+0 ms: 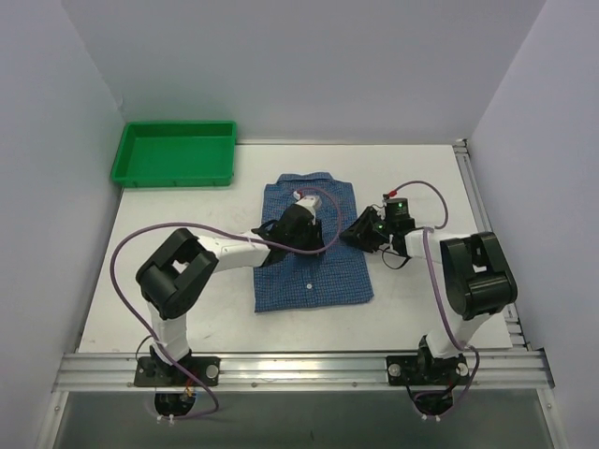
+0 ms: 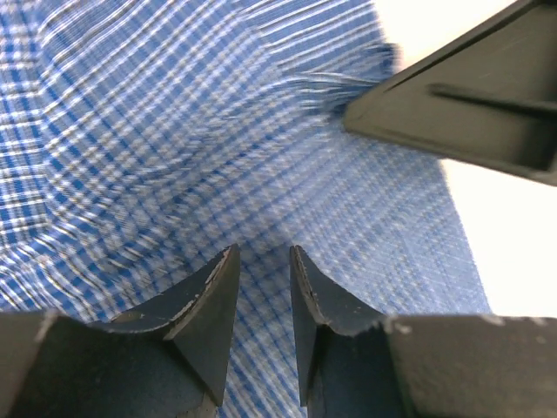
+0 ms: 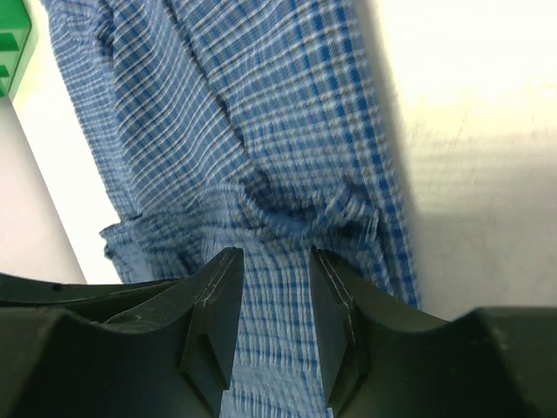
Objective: Fold and stack the long sleeve shirts
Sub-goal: Fold the shirt
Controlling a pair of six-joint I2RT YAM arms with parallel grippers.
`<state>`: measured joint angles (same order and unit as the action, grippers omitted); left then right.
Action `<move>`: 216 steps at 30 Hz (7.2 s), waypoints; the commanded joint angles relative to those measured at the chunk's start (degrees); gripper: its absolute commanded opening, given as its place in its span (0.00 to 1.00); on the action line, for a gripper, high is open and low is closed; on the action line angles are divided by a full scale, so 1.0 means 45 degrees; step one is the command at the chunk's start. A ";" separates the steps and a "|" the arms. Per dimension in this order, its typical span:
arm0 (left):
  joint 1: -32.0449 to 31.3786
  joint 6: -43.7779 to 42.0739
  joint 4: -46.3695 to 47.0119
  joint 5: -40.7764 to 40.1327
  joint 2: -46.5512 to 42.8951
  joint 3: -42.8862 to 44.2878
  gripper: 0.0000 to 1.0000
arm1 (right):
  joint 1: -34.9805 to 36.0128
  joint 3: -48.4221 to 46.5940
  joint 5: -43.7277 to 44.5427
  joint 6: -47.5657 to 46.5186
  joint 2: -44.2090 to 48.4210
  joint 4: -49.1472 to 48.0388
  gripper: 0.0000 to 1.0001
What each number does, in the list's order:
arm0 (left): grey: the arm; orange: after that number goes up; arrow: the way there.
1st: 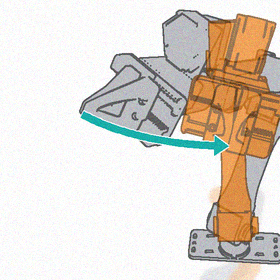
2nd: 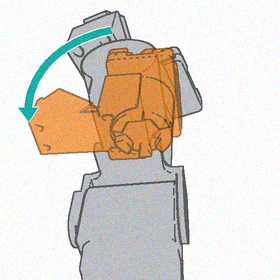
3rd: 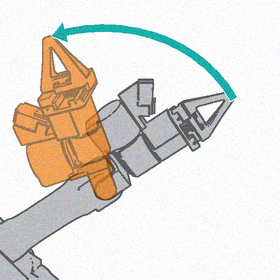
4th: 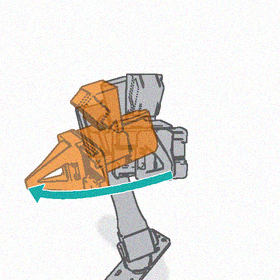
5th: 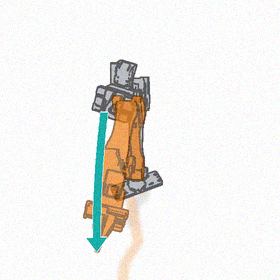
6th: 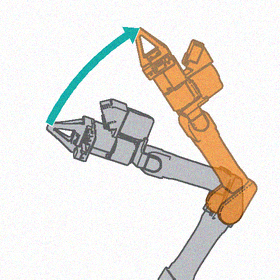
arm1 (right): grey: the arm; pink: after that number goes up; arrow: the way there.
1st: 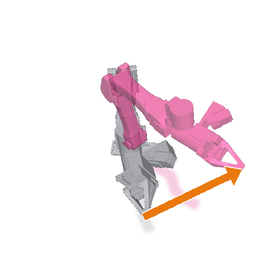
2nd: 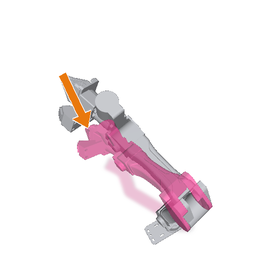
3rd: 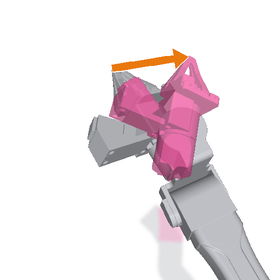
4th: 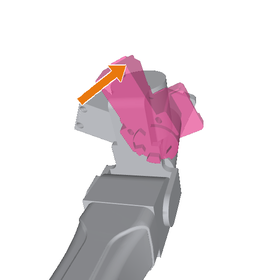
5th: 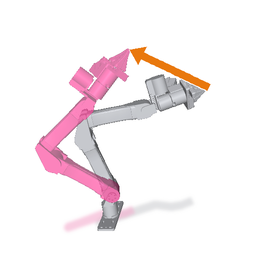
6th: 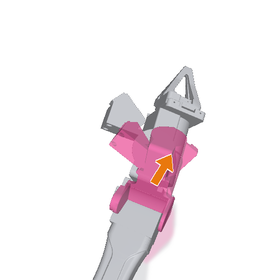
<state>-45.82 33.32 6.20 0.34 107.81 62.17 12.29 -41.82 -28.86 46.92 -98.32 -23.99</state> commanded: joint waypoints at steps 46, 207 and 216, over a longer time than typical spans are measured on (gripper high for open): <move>0.2217 0.2184 -0.1357 0.1154 -0.7526 -0.4165 0.55 | 0.4417 0.2243 -0.1339 -0.0991 0.5892 0.2711 0.37; -0.7415 -0.4261 -0.5323 -0.6755 0.2510 0.4369 0.28 | -0.5174 0.3199 -0.1065 -0.2127 0.8882 0.8458 0.93; -0.6869 -0.2934 -0.4347 -0.6015 -0.0027 0.2788 0.08 | -0.3594 0.4977 -0.1869 -0.0018 0.7633 0.3518 1.00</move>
<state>-78.22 16.53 -16.43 -28.84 114.56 76.62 -7.14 -20.34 -35.35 42.30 -62.24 2.17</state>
